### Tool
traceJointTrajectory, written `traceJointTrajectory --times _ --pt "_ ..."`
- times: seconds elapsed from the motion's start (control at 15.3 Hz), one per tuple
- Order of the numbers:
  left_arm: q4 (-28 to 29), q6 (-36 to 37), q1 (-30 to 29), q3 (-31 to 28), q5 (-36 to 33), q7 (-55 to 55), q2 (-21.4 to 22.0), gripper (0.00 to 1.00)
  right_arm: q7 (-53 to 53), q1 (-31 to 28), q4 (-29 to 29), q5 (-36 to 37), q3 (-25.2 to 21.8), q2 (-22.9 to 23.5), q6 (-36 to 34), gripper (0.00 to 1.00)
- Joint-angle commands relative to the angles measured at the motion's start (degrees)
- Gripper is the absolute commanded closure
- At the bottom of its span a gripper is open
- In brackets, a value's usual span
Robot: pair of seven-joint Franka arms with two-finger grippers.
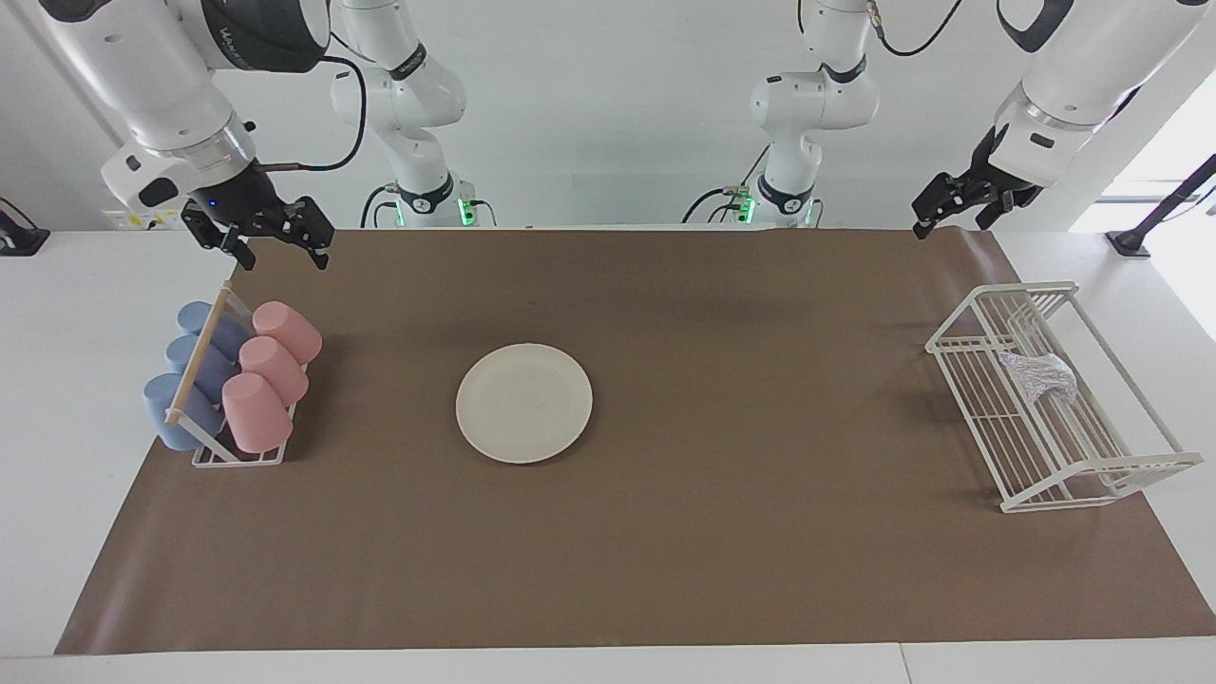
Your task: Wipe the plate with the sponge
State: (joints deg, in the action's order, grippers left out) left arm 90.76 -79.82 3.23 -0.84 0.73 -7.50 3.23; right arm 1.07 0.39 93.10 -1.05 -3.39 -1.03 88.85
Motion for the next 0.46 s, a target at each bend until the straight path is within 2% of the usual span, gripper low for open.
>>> traceJointTrajectory --times 0.0,0.39 --pt "-2.08 1.77 -0.42 0.05 1.03 0.99 -1.74 0.00 -0.98 -0.22 0.24 0.70 0.23 -0.64 -1.31 0.00" --pt "-2.52 1.16 -0.68 0.05 0.94 0.91 -2.44 0.00 -0.98 -0.13 0.24 0.70 0.23 -0.64 -1.31 0.00"
